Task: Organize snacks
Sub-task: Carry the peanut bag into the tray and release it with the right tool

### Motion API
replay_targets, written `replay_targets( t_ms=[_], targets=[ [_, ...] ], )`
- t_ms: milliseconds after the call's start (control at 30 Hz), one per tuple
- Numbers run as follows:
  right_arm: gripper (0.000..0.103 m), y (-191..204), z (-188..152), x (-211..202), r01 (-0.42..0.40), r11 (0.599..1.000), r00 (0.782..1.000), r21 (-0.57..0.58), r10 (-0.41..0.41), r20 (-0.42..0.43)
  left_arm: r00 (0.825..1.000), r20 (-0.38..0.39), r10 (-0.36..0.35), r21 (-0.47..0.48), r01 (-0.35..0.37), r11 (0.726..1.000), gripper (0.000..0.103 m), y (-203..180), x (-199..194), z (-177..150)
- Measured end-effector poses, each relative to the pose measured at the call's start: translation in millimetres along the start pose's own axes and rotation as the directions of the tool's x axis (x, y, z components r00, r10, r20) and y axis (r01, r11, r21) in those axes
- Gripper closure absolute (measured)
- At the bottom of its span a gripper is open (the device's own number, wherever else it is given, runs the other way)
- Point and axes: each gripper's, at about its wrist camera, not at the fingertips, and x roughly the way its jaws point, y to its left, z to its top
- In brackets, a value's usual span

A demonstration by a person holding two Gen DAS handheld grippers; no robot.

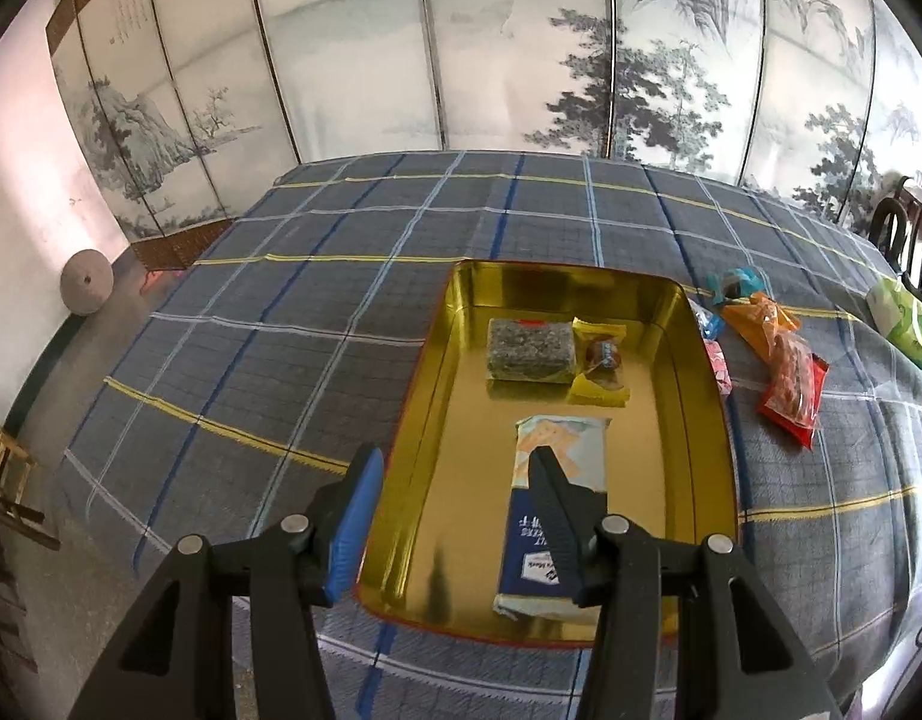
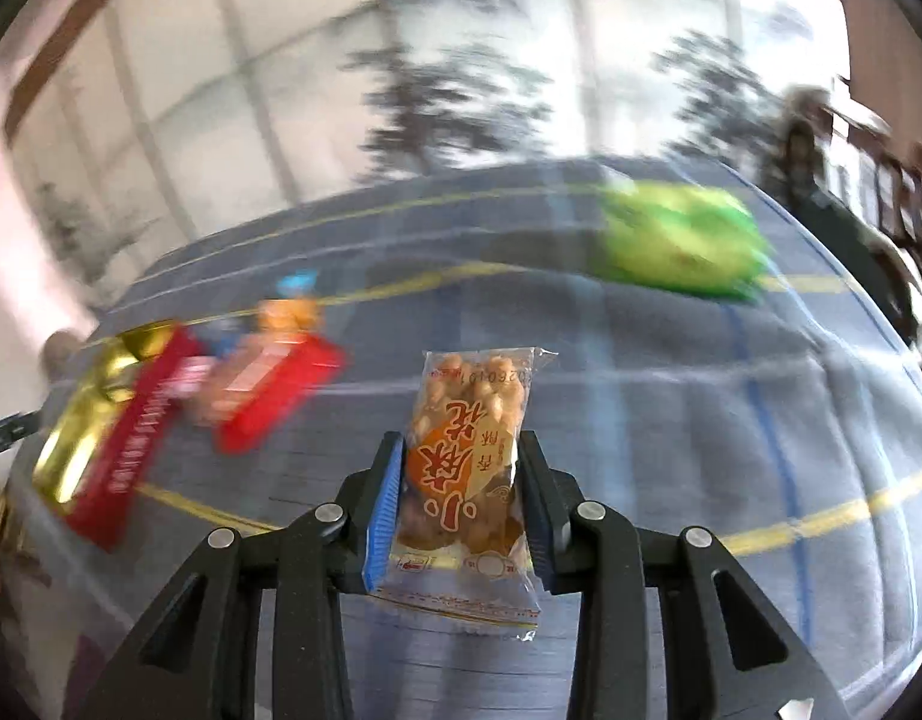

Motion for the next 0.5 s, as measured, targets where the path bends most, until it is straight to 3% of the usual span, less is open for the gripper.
replay_targets(
  t_ms=[133,233,367,500],
  targets=[
    [0.070,56,16,-1,-0.137,0.987,0.991,-0.087,0.137,-0.003,1.000,0.001,0.004,0.005,-0.004,1.000,0.051,3,-5,-4],
    [0.070,93,24,4,-0.274,0.957,0.962,-0.098,0.272,-0.033,1.000,-0.003,-0.002,0.010,0.002,1.000,0.051,6,-7,-7],
    [0.070,131,26,17,-0.393,0.915,0.918,-0.088,0.386,-0.087,1.000,0.004,-0.009,0.016,0.009,1.000,0.051,7,-12,-11],
    [0.070,164,19,29,-0.457,0.883,0.887,-0.110,0.441,-0.140,1.000,0.015,-0.010,0.032,0.010,0.999,0.051,6,-16,-12]
  ],
)
